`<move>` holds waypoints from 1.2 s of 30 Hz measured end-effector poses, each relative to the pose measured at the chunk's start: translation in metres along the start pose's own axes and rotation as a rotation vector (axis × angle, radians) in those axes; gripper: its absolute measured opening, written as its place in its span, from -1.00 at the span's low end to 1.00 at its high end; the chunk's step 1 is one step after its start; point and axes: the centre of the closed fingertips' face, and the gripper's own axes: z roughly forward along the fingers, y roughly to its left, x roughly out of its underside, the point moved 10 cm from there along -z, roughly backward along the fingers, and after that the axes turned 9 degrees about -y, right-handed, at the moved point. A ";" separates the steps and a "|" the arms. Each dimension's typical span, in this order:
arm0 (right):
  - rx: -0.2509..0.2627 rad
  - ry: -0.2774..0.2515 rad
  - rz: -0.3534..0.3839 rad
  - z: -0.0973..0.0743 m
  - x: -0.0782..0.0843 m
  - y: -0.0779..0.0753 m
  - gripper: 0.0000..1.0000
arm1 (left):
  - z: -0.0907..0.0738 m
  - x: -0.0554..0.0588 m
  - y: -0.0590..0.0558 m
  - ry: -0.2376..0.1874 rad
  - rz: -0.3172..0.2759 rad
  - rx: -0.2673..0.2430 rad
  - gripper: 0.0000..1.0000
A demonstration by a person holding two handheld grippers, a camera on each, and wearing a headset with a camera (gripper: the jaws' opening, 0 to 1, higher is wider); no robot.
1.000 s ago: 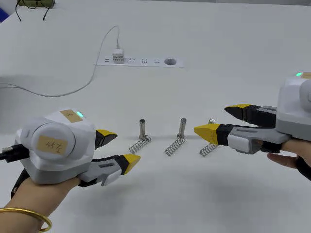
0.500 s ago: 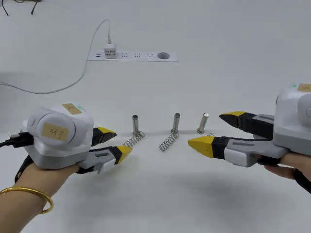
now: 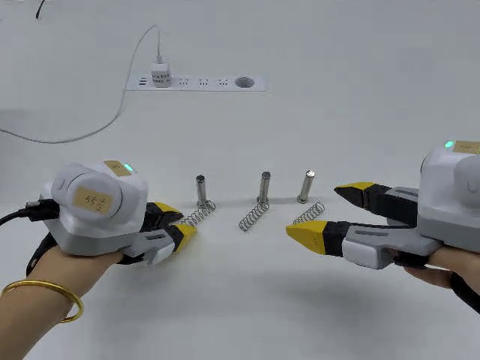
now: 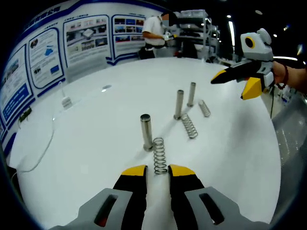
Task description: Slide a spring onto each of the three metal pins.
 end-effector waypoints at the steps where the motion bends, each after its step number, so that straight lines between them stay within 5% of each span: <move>1: 0.000 0.003 0.004 0.000 0.000 0.000 0.25 | 0.000 -0.001 0.000 -0.001 0.008 0.001 -0.65; 23: 0.004 0.002 0.046 -0.003 -0.002 0.003 0.22 | -0.003 -0.003 -0.003 0.033 0.071 0.013 -0.81; 36: -0.029 -0.049 0.098 0.001 -0.011 0.013 0.15 | -0.026 -0.005 -0.021 -0.089 -0.048 -0.011 -0.81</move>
